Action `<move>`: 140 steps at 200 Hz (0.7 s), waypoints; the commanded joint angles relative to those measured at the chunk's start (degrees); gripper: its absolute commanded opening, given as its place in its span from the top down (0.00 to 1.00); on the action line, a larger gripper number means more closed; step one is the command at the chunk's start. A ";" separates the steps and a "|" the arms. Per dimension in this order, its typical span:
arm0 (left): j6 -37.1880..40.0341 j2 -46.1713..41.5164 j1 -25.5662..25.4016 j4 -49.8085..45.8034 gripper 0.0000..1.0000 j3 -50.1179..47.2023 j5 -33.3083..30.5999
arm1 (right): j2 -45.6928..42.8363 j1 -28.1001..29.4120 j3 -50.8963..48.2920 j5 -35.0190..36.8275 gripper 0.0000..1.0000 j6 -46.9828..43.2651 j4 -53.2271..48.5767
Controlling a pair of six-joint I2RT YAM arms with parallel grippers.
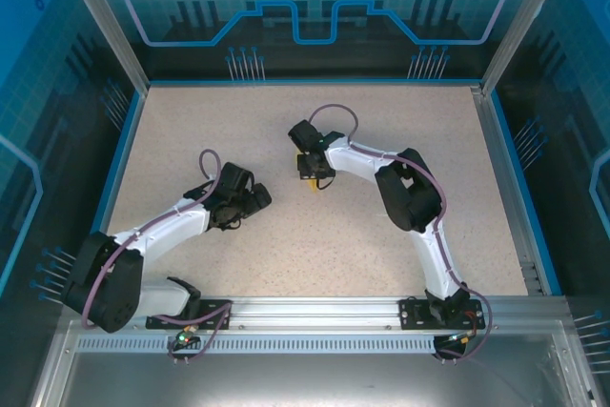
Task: Fold a paper plane with a square sheet of paper (pick it up from the middle)
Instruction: Move the paper plane to the center of the table.
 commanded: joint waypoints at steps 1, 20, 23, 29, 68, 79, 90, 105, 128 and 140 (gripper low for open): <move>0.75 0.58 0.51 -1.33 0.01 0.56 0.42 | 1.78 -0.14 1.27 0.43 0.85 0.26 -3.20; 0.94 0.43 0.47 -1.78 0.01 0.95 0.34 | -0.78 -0.03 1.78 0.33 0.83 0.09 -3.87; 0.95 0.41 0.50 -1.97 0.01 1.06 0.32 | -1.29 0.00 1.89 0.37 0.82 0.01 -3.97; 1.03 0.33 0.50 -2.37 0.02 1.38 0.23 | -2.55 0.06 1.99 0.40 0.81 0.00 -4.24; 2.04 -0.66 0.46 -5.08 0.02 3.80 -0.92 | -12.74 0.01 1.65 1.87 0.59 -0.44 -5.77; 2.47 -1.15 0.47 -6.03 0.01 4.59 -1.62 | -16.02 -0.02 0.45 2.49 0.53 -0.53 -5.45; 3.13 -1.67 0.54 -7.29 0.02 5.84 -2.65 | -19.42 -0.19 -1.34 3.08 0.46 -0.45 -4.77; 4.45 -2.59 0.63 -9.17 0.02 7.76 -4.54 | -24.22 -0.53 -3.80 4.68 0.35 -0.74 -4.01; 8.52 -4.50 1.12 -10.55 0.01 10.49 -8.53 | -32.30 -1.79 -8.47 9.41 0.25 -2.26 -2.33; 11.67 -5.87 1.49 -10.09 0.02 11.19 -11.45 | -37.67 -2.66 -12.73 12.71 0.23 -4.38 0.85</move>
